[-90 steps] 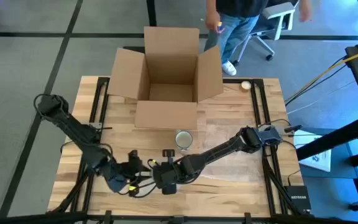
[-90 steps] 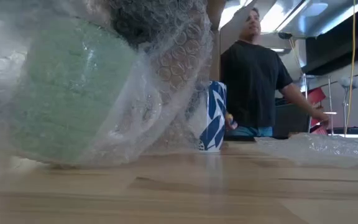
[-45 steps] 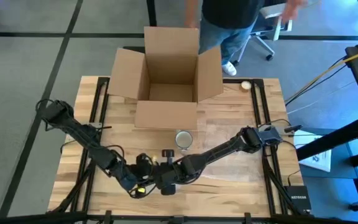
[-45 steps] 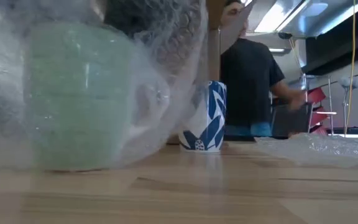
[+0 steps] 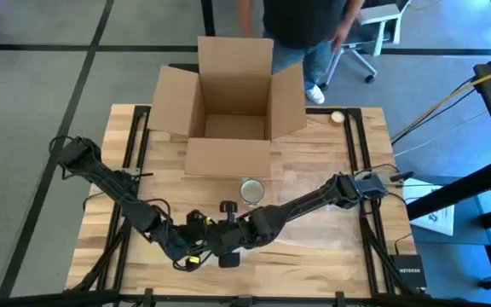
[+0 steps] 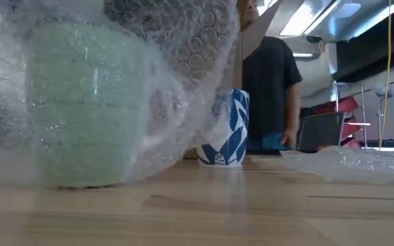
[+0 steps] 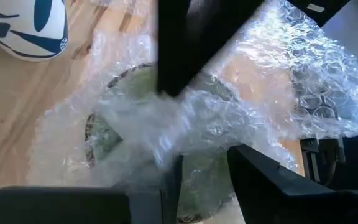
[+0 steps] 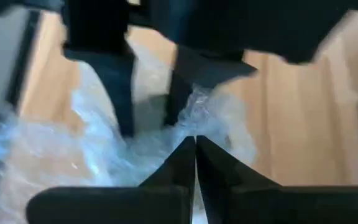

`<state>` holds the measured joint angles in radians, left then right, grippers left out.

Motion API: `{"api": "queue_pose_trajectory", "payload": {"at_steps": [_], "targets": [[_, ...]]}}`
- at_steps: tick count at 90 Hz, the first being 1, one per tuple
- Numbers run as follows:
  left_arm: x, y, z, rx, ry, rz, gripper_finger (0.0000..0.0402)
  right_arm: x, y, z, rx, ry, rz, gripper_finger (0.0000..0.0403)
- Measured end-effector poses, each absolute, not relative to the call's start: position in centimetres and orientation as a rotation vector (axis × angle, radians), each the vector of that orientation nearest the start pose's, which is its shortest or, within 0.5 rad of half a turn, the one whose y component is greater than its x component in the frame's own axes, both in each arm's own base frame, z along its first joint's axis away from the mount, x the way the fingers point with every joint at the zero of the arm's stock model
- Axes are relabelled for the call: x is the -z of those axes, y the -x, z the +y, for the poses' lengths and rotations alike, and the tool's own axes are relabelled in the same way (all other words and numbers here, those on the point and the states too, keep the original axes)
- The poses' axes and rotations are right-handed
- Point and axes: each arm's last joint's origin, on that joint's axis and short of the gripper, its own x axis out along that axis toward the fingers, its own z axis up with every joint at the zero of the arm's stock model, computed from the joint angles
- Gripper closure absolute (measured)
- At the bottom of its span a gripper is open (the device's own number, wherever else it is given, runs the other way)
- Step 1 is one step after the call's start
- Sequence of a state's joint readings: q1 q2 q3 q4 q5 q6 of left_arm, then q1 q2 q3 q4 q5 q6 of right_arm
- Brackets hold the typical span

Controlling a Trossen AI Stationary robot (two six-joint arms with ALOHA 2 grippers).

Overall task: Wrap mug
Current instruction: Wrap the green mug with the left side transparent bubble wrap

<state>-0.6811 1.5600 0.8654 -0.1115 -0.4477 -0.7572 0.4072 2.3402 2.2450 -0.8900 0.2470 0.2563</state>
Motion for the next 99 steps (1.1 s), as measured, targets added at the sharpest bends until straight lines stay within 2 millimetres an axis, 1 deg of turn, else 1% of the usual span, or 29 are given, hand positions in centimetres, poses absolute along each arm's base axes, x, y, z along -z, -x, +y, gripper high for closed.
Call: {"api": "queue_pose_trajectory", "payload": {"at_steps": [20, 27, 32, 36, 46, 52, 59, 65, 69, 75, 87, 93, 99], "targets": [[-18.9, -24.8, -18.5, -0.049, 0.295, 0.709, 0.0290, -19.7, -46.7, 19.4, -0.001, 0.023, 0.975, 0.0402], [-18.9, -24.8, -18.5, -0.048, 0.293, 0.709, 0.0290, -18.9, -46.5, 19.2, -0.001, 0.002, 0.975, 0.0402], [-18.9, -24.8, -18.5, -0.045, 0.290, 0.706, 0.0290, -18.7, -46.5, 19.2, -0.001, 0.000, 0.979, 0.0402], [-18.9, -24.8, -18.5, -0.045, 0.290, 0.707, 0.0290, -19.0, -46.6, 19.2, -0.001, 0.001, 0.978, 0.0402], [-18.8, -24.8, -18.5, -0.048, 0.288, 0.708, 0.0290, -20.6, -46.7, 19.4, -0.027, 0.045, 0.992, 0.0402], [-18.8, -24.7, -18.4, -0.050, 0.282, 0.714, 0.0290, -21.9, -46.7, 19.4, -0.039, 0.062, 0.998, 0.0402], [-18.8, -24.7, -18.4, -0.049, 0.284, 0.715, 0.0290, -24.0, -46.6, 19.3, -0.036, 0.082, 0.995, 0.0402], [-18.8, -24.8, -18.4, -0.048, 0.286, 0.712, 0.0290, -25.5, -46.0, 19.2, -0.021, 0.100, 1.024, 0.0402], [-18.8, -24.8, -18.4, -0.049, 0.286, 0.713, 0.0290, -26.1, -45.5, 19.4, -0.018, 0.095, 1.041, 0.0402], [-18.8, -24.8, -18.4, -0.049, 0.287, 0.713, 0.0290, -26.4, -45.2, 20.0, -0.028, 0.100, 1.045, 0.0402], [-18.8, -24.8, -18.4, -0.049, 0.286, 0.712, 0.0290, -26.5, -44.9, 22.0, -0.101, 0.077, 0.997, 0.0402], [-18.8, -24.8, -18.4, -0.049, 0.285, 0.712, 0.0290, -26.0, -45.0, 22.8, -0.122, 0.061, 0.966, 0.0402], [-18.8, -24.8, -18.5, -0.049, 0.286, 0.712, 0.0290, -24.9, -45.3, 22.8, -0.097, 0.058, 0.942, 0.0402]]}}
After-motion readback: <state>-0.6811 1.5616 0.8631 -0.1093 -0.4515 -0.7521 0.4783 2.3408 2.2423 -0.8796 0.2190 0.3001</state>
